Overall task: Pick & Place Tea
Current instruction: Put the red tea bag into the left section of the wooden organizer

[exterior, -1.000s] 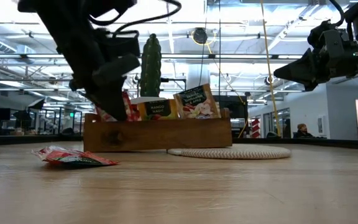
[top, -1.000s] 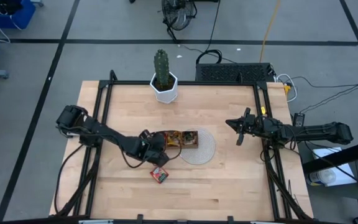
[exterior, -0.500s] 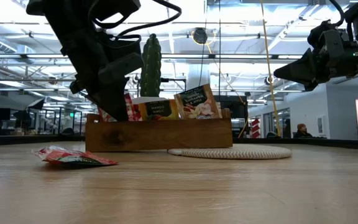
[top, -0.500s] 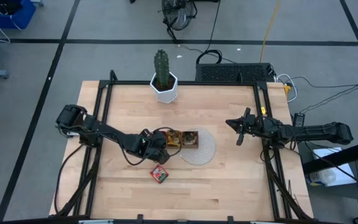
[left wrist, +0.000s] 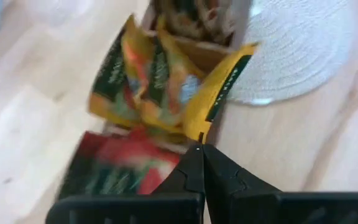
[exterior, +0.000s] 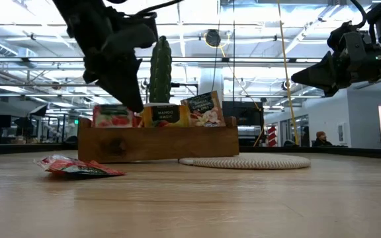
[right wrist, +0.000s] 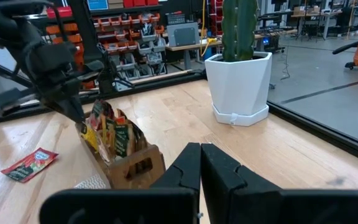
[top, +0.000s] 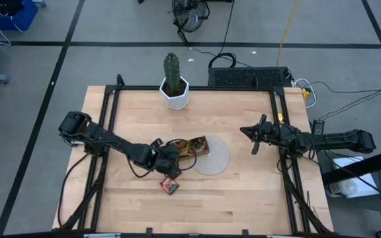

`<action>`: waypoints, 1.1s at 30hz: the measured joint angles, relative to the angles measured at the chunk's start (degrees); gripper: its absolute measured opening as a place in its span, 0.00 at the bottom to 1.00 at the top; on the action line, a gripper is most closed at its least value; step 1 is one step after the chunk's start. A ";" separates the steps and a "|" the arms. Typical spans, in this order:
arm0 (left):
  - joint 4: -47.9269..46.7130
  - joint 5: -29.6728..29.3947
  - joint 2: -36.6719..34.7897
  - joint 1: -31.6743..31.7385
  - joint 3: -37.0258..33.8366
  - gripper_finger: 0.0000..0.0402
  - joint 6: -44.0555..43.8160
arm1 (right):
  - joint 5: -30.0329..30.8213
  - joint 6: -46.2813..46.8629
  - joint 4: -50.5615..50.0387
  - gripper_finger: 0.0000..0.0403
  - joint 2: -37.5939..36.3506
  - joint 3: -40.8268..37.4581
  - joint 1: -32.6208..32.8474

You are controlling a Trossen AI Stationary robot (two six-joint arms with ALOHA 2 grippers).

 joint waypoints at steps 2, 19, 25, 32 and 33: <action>-2.37 -0.79 0.12 0.00 0.84 0.00 0.38 | 0.00 0.01 0.00 0.00 -0.01 0.00 0.01; -6.10 3.27 0.01 -3.77 3.13 0.00 0.09 | 0.01 0.00 0.00 0.00 -0.02 0.00 0.00; 1.20 16.26 0.01 -8.31 2.92 0.10 3.89 | 0.01 0.00 0.00 0.00 -0.02 0.00 0.01; -3.43 22.60 0.01 -12.42 2.83 0.35 3.31 | 0.01 0.01 0.00 0.00 -0.02 0.00 0.01; -3.90 22.54 0.01 -12.52 2.83 0.39 1.84 | 0.00 0.02 0.00 0.00 -0.02 0.00 -0.01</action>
